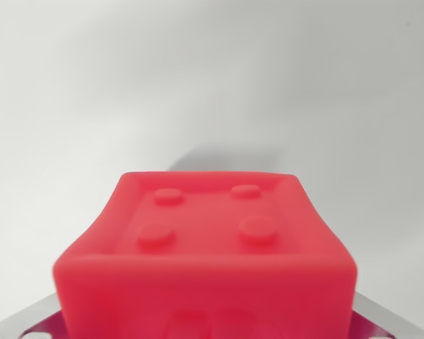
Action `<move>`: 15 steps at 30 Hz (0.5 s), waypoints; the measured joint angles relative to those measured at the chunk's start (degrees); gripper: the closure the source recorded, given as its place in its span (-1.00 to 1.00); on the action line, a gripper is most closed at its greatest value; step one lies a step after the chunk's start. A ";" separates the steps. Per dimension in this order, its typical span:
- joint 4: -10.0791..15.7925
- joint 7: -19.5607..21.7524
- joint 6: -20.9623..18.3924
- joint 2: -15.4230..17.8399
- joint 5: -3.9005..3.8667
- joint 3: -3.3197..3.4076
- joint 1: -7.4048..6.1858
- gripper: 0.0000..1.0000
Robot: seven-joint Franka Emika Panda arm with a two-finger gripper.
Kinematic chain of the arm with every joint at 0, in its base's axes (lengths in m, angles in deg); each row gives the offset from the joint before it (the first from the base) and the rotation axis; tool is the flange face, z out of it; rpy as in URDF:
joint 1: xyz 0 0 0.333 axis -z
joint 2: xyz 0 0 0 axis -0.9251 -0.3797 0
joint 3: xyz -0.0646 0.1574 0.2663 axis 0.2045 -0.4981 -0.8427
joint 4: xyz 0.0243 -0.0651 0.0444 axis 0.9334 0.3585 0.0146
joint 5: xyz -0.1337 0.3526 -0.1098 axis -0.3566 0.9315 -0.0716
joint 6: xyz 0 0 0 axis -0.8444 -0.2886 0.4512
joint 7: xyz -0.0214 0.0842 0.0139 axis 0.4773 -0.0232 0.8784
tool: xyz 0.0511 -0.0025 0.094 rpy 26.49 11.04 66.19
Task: Destack cube
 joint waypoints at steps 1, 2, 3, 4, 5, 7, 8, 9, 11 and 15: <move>-0.41 -0.19 -0.19 -0.23 0.02 0.00 0.14 1.00; -0.79 -0.40 -0.36 -0.46 0.03 0.00 0.27 1.00; -1.20 -0.62 -0.51 -0.71 0.05 0.00 0.40 1.00; -1.41 -0.72 -0.57 -0.83 0.06 0.00 0.47 1.00; -1.86 -0.90 -0.73 -1.10 0.07 -0.01 0.61 1.00; -2.65 -1.26 -1.02 -1.63 0.10 -0.02 0.90 1.00; -3.06 -1.46 -1.17 -1.88 0.11 -0.03 1.05 1.00; -3.50 -1.66 -1.36 -2.14 0.13 -0.05 1.19 1.00; -4.17 -1.97 -1.65 -2.54 0.16 -0.07 1.43 1.00; -5.93 -2.72 -2.37 -3.59 0.24 -0.11 2.02 1.00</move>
